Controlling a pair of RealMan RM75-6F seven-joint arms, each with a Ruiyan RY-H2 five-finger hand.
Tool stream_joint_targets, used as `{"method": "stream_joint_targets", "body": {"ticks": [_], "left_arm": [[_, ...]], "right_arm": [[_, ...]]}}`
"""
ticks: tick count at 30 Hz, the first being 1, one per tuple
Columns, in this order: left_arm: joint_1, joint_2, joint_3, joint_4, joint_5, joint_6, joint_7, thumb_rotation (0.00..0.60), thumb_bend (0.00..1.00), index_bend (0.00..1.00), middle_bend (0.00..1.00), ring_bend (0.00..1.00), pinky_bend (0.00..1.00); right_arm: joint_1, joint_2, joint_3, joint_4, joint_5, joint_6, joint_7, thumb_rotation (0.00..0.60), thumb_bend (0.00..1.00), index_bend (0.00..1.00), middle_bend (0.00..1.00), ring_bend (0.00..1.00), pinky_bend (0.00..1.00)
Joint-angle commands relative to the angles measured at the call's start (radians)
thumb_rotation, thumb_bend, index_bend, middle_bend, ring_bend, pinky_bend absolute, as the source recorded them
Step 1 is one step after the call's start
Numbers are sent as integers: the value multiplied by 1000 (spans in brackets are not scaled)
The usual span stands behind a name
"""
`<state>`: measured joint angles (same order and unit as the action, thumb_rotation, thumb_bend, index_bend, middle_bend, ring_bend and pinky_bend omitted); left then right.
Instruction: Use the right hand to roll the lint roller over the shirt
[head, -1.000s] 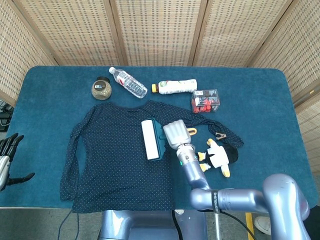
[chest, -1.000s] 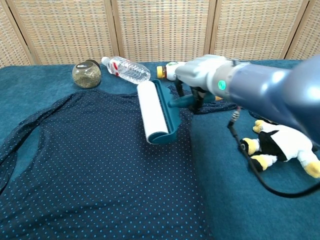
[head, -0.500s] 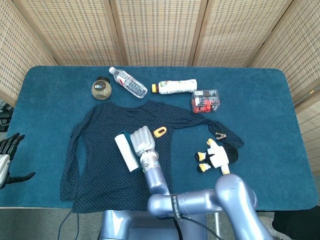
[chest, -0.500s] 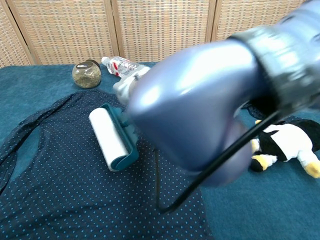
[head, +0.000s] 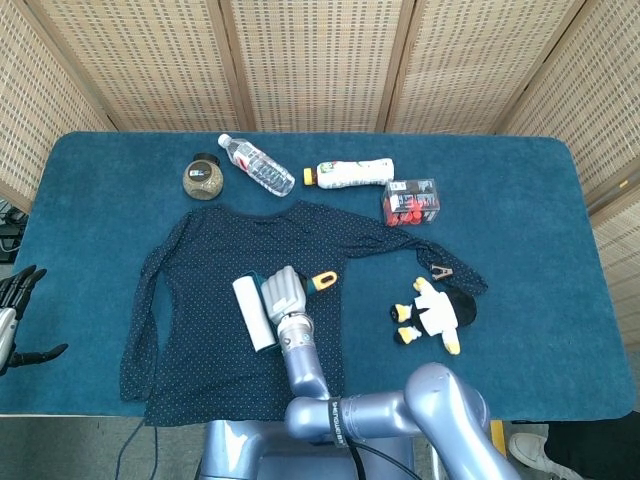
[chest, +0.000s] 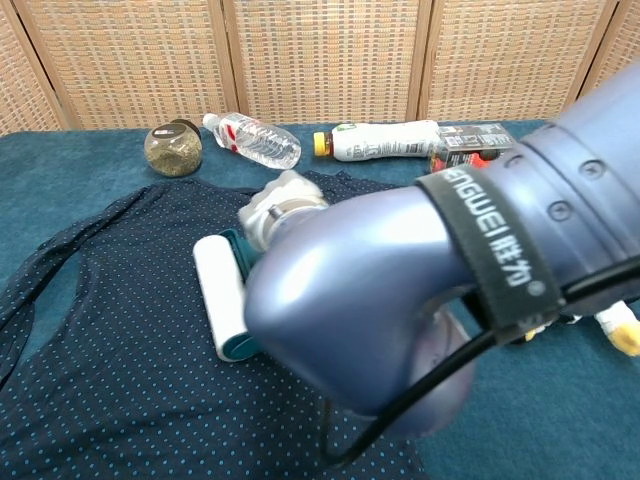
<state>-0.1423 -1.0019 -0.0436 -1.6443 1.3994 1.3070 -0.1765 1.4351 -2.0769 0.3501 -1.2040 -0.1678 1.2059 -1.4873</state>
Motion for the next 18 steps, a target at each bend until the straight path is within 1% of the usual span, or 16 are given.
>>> {"method": "stream_joint_targets", "body": {"ticks": [1,5,8,15,18], "left_arm": [[-1,-2,0,0,-2,-2,5,600,0,0,0,0,0],[-3,-6,1,-3,-4,-5,19,600,0,0,0,0,0],[-5,-8,1,-9,-4,-4,29,600,0,0,0,0,0],[-4,-9,2,-15,-6,0,39,600,0,0,0,0,0],[-3,-9,2,-16,-7,1,39,600,0,0,0,0,0]], "right_arm": [[-37,36,-23,-14,-25,12,9,600,830,720,1000,1000,1000],[-93,102,-47,-23,-40,30,15,600,830,719,1000,1000,1000],[-129,140,-59,-9,-42,31,18,600,830,719,1000,1000,1000],[-175,187,-66,17,-35,14,10,600,825,717,1000,1000,1000],[-174,182,-61,15,-43,9,5,600,825,716,1000,1000,1000]]}}
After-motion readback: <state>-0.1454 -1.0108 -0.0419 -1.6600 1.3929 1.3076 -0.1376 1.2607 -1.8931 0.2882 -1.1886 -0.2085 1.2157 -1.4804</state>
